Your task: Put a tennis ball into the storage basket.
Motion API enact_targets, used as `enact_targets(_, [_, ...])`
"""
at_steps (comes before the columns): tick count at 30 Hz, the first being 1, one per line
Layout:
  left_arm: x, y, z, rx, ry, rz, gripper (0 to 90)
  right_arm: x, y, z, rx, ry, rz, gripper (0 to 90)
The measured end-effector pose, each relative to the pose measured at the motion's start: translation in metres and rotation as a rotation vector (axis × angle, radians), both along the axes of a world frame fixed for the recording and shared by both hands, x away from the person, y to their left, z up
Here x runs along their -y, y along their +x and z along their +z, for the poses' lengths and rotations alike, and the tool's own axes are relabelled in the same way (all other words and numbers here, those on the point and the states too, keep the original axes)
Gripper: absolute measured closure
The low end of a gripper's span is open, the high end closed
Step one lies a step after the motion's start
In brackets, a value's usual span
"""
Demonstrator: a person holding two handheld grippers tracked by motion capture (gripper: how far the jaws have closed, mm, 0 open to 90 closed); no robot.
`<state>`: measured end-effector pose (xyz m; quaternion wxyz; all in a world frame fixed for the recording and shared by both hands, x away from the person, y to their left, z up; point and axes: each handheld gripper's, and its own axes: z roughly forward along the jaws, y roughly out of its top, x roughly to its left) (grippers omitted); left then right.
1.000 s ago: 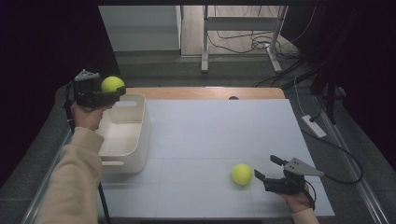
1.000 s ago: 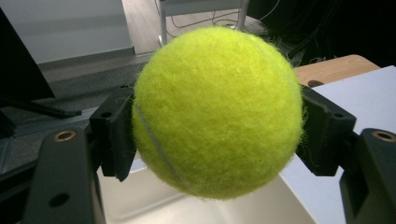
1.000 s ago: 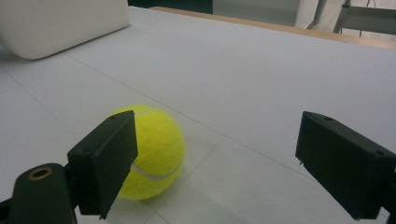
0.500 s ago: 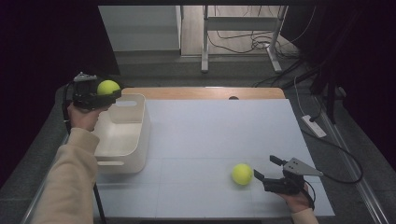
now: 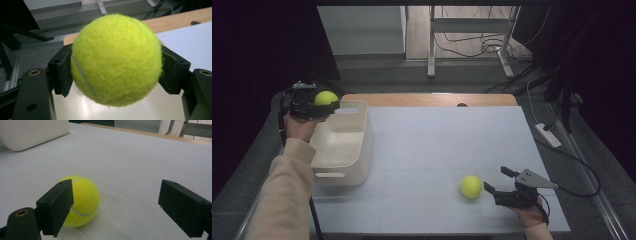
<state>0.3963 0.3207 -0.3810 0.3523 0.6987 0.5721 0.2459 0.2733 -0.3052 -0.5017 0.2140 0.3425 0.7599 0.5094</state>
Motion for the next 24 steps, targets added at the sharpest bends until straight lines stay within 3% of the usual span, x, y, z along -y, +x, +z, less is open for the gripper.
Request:
enact_targets(7, [0.0,0.003,-0.003,-0.041,0.02,-0.002,26.4,0.0,-0.001,0.0,0.001,0.0,0.002,12.7])
enact_targets(14, [-0.002,0.007,-0.015,-0.104,0.035,0.005,26.4,0.0,0.0,0.0,0.0,0.0,0.002,12.7])
enact_targets(24, [-0.005,0.01,-0.027,-0.158,0.068,0.01,26.4,-0.001,0.0,0.0,-0.001,-0.002,0.002,12.7])
